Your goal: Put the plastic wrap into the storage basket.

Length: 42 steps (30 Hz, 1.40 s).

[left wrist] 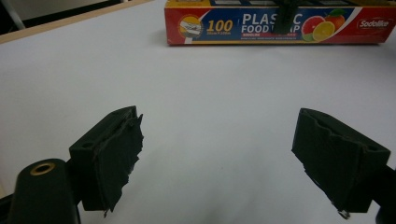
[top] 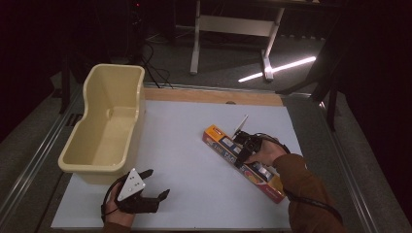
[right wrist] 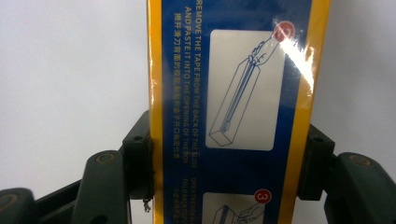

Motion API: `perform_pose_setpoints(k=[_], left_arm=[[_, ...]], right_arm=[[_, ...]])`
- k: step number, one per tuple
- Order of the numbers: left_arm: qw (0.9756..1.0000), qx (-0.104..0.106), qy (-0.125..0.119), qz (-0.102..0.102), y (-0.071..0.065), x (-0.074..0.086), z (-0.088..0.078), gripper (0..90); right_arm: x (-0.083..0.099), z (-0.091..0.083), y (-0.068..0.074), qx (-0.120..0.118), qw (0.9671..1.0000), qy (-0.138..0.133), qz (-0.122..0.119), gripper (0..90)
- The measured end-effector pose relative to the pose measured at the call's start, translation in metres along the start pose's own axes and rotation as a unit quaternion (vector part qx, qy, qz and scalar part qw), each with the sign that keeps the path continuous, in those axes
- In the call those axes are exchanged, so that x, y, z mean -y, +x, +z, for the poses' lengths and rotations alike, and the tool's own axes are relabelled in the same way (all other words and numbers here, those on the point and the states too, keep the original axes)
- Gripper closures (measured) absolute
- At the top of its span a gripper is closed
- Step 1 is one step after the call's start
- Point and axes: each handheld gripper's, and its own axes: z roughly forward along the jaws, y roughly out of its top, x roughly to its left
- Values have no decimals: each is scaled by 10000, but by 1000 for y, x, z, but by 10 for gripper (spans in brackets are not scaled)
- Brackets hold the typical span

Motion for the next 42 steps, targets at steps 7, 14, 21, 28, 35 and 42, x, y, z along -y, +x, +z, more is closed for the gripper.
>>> perform_pose_setpoints(k=[7, 14, 21, 28, 35, 42], left_arm=[[10000, -10, -5, 4, 1, 0, -1, 154], [10000, 13, -15, 3, 0, 0, 0, 154], [10000, 38, -3, 20, -2, 0, 1, 154], [10000, 44, -1, 31, -2, 0, 2, 154], [10000, 63, -6, 42, -3, -1, 2, 154], [10000, 79, -7, 52, -4, -1, 4, 154]], right_arm=[[0, -6, 0, -342, 9980, -313, 438, 389], [-5, -18, -1, -955, 9878, -896, 836, 389], [-13, -28, 5, -1079, 9818, -1226, 969, 389], [-23, -41, 11, -1300, 9713, -1615, 1168, 390], [-36, -50, 20, -1295, 9679, -1799, 1183, 389], [-49, -56, 30, -1366, 9643, -1923, 1208, 390]])
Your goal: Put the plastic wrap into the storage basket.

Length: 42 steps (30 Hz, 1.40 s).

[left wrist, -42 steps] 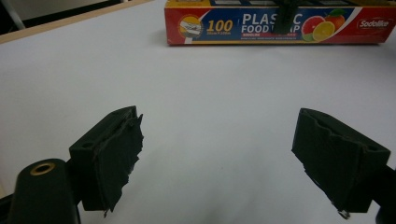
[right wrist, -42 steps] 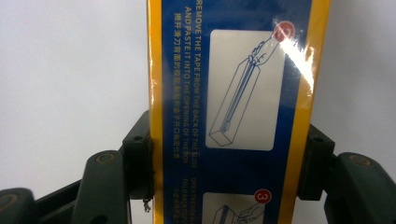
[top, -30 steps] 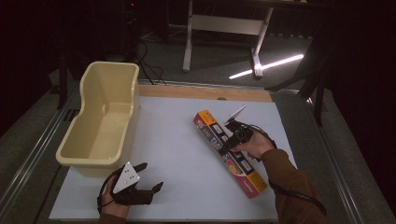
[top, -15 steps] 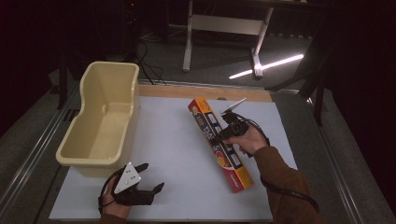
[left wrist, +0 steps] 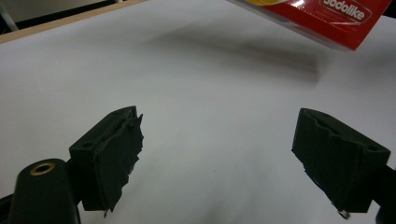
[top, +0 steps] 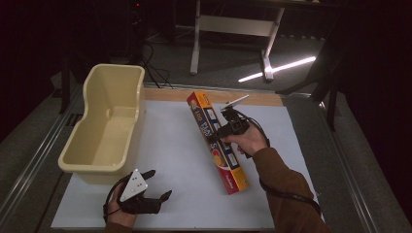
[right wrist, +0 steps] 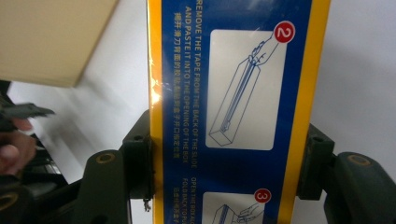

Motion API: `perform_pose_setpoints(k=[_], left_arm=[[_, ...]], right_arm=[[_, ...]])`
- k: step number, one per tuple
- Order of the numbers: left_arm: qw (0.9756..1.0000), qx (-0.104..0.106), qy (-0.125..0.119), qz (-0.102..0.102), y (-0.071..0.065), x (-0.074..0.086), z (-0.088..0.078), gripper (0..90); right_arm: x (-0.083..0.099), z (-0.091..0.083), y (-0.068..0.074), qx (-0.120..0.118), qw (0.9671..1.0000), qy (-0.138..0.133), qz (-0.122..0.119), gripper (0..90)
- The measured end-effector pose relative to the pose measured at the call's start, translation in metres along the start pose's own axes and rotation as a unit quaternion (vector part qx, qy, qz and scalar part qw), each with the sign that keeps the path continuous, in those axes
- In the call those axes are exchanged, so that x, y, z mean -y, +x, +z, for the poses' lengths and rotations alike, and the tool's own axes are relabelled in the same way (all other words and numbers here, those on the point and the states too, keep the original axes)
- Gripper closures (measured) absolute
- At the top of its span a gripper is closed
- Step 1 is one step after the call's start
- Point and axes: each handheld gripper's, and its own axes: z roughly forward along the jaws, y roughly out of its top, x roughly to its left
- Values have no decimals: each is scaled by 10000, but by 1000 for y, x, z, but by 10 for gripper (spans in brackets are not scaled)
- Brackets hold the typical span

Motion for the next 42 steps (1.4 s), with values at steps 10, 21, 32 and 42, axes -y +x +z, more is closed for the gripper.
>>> perform_pose_setpoints(k=[10, 21, 32, 42], left_arm=[[10000, 13, -3, 2, 0, 0, 0, 154], [9999, 67, 7, 74, -4, -1, 2, 154], [9999, 99, 1, 85, -7, 0, 3, 154], [9999, 116, -26, 102, -9, -1, 2, 154]], right_arm=[[-15, -2, 17, -303, 9990, -276, 180, 390], [-27, 0, 31, -500, 9977, -403, 226, 390], [-42, -4, 44, -771, 9949, -561, 326, 390], [-50, -3, 43, -1002, 9914, -673, 510, 390]])
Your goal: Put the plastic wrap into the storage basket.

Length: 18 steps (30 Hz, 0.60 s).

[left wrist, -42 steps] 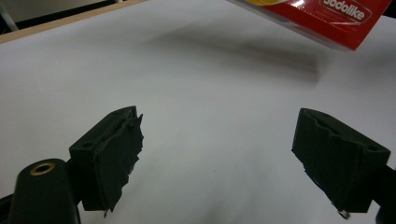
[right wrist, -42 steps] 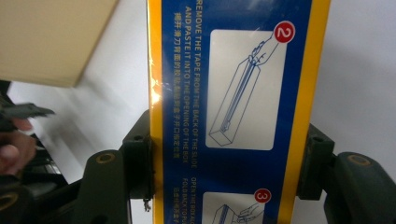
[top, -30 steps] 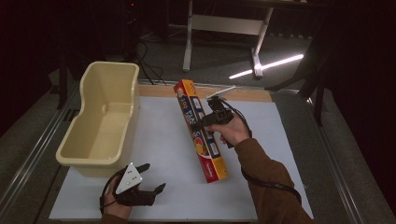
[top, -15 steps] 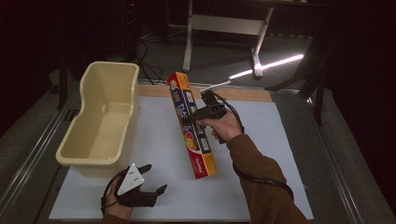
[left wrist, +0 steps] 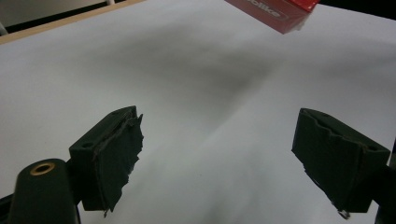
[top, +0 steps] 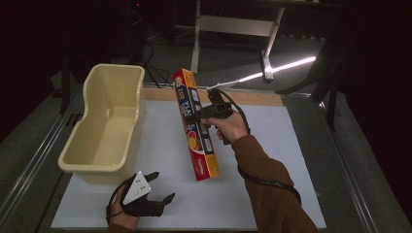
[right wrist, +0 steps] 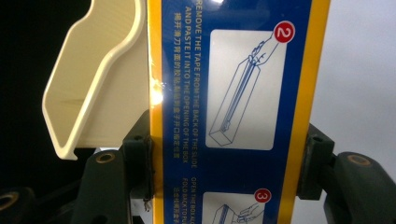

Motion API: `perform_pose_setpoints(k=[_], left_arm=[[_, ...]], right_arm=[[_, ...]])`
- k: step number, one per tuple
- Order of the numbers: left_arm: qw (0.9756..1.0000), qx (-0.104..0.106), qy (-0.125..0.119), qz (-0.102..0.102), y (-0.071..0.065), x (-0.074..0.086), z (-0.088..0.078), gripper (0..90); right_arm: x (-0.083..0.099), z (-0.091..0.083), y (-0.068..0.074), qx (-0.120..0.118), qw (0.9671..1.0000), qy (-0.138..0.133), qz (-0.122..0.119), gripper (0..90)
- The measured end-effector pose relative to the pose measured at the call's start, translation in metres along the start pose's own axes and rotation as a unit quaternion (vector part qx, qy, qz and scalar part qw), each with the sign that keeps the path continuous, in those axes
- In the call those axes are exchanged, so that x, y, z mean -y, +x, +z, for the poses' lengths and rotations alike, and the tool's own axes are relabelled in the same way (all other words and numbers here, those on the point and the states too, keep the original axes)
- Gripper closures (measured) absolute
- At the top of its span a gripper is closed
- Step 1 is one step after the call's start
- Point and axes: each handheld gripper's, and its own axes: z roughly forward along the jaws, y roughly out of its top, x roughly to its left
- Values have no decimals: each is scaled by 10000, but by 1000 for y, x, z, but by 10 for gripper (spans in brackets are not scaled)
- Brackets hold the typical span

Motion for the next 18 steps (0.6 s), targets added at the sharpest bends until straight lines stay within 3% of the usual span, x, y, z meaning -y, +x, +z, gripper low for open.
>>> perform_pose_setpoints(k=[18], left_arm=[[9999, 31, -97, -14, -4, -1, -4, 154]], right_arm=[[-13, 10, 7, -236, 9994, -157, 189, 390]])
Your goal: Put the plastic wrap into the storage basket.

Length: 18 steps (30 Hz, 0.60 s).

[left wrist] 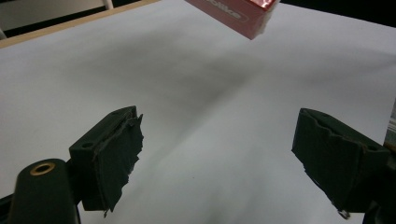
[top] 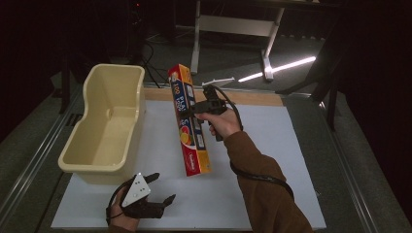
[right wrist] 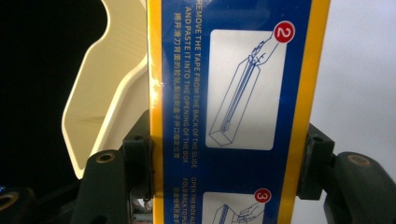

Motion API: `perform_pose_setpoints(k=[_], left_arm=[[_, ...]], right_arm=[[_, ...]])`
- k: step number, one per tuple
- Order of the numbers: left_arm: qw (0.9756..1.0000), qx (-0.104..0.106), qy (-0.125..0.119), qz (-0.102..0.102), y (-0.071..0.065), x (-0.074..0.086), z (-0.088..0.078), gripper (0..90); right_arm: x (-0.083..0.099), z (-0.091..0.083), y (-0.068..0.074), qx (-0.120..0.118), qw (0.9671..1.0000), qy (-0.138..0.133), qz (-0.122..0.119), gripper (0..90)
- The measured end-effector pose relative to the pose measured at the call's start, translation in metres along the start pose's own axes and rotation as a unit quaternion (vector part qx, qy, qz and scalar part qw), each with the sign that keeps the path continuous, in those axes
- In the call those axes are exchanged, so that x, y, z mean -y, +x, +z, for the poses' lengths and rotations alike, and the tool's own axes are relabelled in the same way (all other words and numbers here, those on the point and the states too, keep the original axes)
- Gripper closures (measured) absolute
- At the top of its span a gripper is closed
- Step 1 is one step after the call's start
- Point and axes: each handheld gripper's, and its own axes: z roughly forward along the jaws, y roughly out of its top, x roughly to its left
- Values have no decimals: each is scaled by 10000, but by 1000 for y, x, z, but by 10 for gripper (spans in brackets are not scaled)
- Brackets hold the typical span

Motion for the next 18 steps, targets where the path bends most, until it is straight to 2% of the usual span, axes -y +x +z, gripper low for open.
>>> perform_pose_setpoints(k=[12, 18], left_arm=[[10000, 34, -31, -11, -1, 0, -1, 154], [10000, 90, -7, 14, -3, 0, 1, 154]], right_arm=[[-9, 9, 8, -71, 9998, -152, 65, 389], [-16, 17, 8, -145, 9995, -201, 211, 389]])
